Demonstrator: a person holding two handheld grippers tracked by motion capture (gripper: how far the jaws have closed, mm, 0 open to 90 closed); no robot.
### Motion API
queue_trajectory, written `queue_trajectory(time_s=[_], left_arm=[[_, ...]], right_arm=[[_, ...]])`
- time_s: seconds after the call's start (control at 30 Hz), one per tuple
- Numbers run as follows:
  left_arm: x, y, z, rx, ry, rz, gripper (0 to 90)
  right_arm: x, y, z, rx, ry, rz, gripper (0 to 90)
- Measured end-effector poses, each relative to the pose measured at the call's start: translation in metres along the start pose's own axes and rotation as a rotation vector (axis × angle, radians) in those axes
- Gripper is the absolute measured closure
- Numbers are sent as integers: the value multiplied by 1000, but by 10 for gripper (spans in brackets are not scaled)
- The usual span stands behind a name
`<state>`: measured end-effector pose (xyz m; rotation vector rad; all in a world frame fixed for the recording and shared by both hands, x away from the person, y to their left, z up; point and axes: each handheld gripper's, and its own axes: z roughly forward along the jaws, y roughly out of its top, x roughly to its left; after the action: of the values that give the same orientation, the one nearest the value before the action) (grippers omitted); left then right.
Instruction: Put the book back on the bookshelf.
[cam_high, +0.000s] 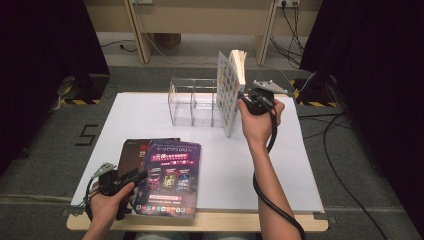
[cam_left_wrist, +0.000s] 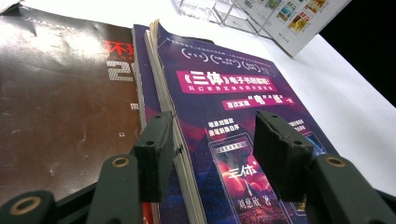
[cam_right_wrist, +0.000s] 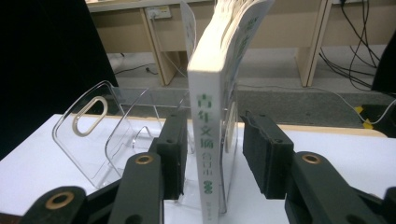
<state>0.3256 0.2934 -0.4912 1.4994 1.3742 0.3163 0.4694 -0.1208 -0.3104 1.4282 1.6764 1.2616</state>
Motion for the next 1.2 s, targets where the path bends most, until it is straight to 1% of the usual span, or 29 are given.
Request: queue_trajectory(time_s=[0.2,0.37,0.53,0.7,0.93,1.03,1.2], left_arm=[[1,1,0,12,18,3,477],[0,0,0,11,27,7,481],[-1,0,2,21,28,10,481],[-1,0,2,33,37,17,481],[0,3,4,50,49,13,486],[-1,4,6,59,59,15,490],[-2,6,8,68,62,15,504]], right_arm=[[-1,-11,-6,5,8,18,611],[-3,-20,-11,17,18,34,612],[-5,-30,-15,36,29,52,613],[-6,-44,-17,61,36,57,613],[-3,-65,-13,109,52,56,613],[0,-74,-10,132,63,58,613],[6,-89,-4,172,78,54,613]])
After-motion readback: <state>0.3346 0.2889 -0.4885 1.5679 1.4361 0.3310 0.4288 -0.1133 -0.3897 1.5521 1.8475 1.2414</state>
